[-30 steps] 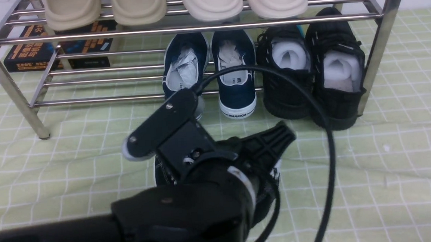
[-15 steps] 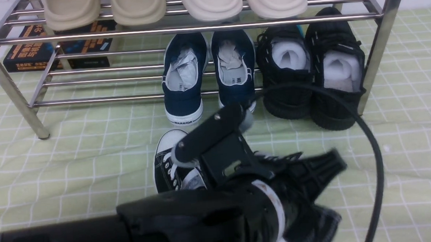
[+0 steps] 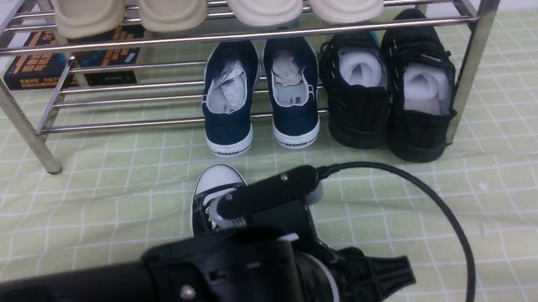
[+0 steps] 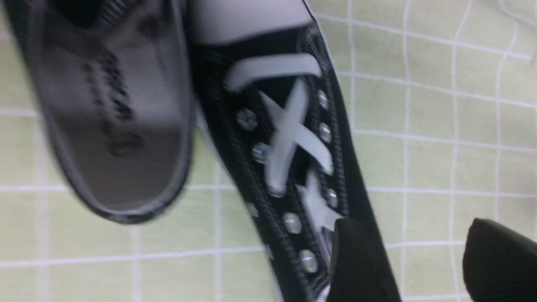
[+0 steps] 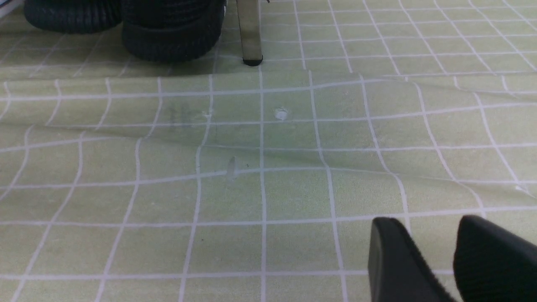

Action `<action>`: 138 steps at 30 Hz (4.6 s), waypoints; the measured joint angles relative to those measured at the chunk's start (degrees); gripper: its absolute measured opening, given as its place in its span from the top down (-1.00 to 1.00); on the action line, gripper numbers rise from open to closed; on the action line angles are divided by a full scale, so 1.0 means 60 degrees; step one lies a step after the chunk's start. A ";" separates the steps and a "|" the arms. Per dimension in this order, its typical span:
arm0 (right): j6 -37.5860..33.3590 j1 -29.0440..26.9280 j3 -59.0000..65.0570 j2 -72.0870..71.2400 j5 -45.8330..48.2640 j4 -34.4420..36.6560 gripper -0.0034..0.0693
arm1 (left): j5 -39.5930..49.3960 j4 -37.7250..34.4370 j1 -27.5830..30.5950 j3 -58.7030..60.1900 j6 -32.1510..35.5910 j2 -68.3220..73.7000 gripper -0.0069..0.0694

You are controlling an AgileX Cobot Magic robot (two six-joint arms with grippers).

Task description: Take the shoes off the shelf with your hand from the green coffee tablecloth.

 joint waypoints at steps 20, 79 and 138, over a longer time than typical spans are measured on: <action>0.0000 0.0000 0.0000 0.0000 0.0000 0.0008 0.25 | 0.4270 -0.3091 0.0918 -0.2052 0.5313 -0.1259 0.82; 0.0007 0.0000 0.0000 0.0000 0.0000 0.0001 0.25 | 0.2313 -0.0703 0.1486 -0.3089 0.4082 0.2378 0.76; 0.0003 0.0000 0.0000 0.0000 0.0000 0.0001 0.25 | 0.1039 -0.0675 0.2311 -0.2135 0.2834 0.3330 0.75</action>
